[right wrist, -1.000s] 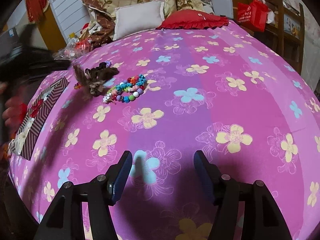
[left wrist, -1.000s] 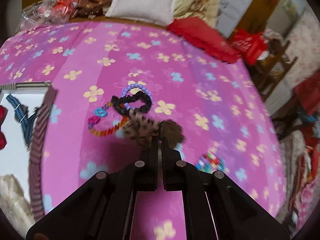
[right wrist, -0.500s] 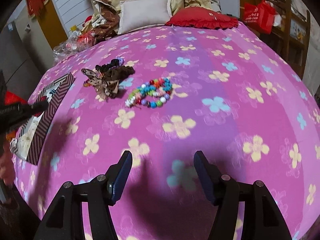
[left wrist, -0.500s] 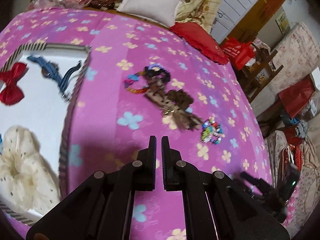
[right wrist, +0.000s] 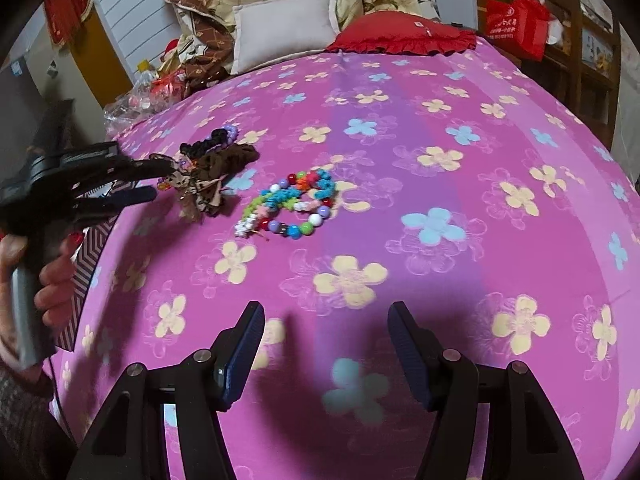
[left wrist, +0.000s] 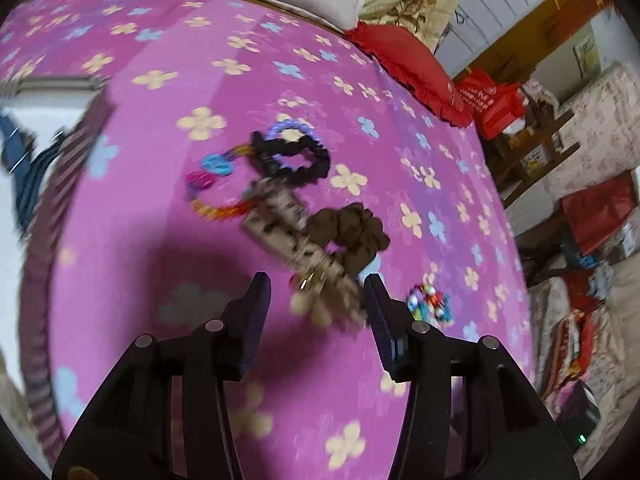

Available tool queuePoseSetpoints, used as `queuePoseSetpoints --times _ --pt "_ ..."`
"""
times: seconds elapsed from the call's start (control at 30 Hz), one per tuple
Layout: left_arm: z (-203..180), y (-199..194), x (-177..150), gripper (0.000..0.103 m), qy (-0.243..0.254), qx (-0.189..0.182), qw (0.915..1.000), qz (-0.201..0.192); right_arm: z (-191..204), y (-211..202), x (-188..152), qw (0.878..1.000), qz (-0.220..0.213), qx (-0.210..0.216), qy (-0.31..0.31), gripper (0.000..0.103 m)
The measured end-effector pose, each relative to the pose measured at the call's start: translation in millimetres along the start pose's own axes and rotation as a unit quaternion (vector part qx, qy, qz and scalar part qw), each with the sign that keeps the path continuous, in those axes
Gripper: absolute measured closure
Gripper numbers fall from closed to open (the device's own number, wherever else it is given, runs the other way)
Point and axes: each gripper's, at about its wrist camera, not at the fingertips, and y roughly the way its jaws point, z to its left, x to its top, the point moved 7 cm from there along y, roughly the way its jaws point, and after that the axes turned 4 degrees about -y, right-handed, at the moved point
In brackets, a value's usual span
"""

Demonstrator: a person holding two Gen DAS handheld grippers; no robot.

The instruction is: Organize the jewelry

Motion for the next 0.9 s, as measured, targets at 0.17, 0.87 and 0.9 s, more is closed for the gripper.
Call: queuePoseSetpoints --times 0.17,0.87,0.9 --pt "-18.8 30.1 7.6 0.056 0.034 0.034 0.9988 0.006 -8.9 0.5 3.0 1.0 -0.004 0.0 0.004 0.041" --pt "50.4 -62.6 -30.2 0.103 0.02 0.013 0.9989 -0.041 45.1 15.6 67.7 0.999 -0.006 -0.001 -0.05 0.041" --pt "53.3 -65.8 -30.7 0.103 0.022 0.019 0.9985 -0.047 52.2 19.0 74.2 0.998 -0.005 0.001 -0.056 0.041"
